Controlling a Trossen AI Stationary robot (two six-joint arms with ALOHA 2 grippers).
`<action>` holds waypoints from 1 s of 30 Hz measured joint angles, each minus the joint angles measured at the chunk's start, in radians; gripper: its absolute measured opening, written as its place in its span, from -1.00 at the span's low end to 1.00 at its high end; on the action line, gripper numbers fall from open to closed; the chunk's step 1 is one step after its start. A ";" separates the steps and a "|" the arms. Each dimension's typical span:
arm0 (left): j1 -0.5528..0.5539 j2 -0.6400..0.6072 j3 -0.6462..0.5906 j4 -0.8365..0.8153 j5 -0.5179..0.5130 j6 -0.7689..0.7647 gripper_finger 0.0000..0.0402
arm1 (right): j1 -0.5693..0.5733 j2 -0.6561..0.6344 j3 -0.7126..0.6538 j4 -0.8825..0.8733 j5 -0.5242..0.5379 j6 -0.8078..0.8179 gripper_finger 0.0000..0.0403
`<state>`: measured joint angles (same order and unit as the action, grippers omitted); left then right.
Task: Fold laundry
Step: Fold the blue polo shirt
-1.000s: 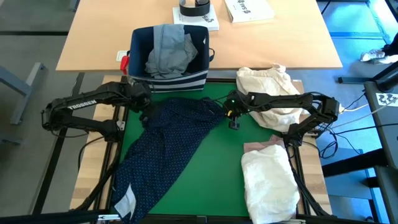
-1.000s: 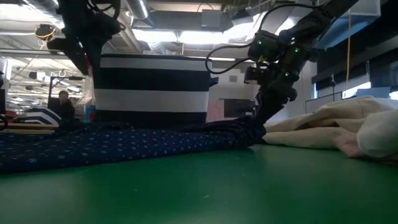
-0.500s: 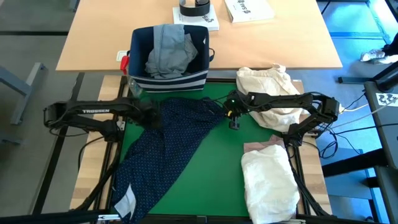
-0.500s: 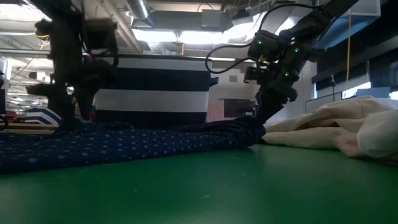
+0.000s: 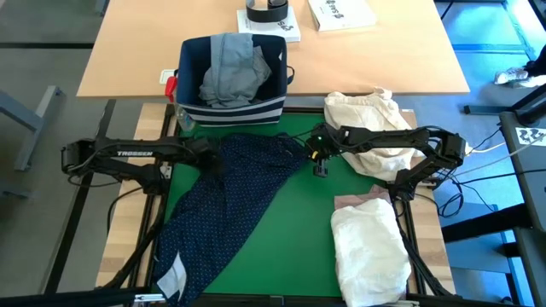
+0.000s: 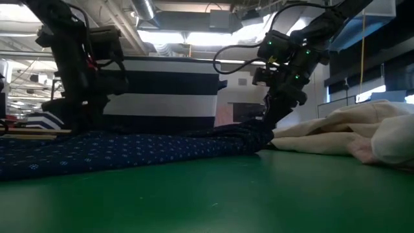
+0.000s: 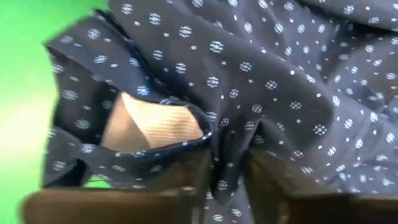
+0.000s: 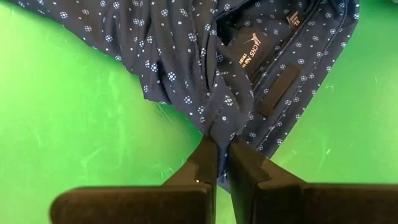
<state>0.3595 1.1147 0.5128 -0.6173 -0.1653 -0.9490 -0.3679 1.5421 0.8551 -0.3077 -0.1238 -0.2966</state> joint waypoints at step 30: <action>0.145 -0.004 0.362 -0.584 0.049 0.315 -0.31 | 0.001 0.000 0.000 -0.048 -0.045 0.002 -0.89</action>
<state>0.5043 1.1107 0.8747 -1.2011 -0.1165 -0.6340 -0.3672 1.5417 0.8551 -0.3561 -0.1684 -0.2943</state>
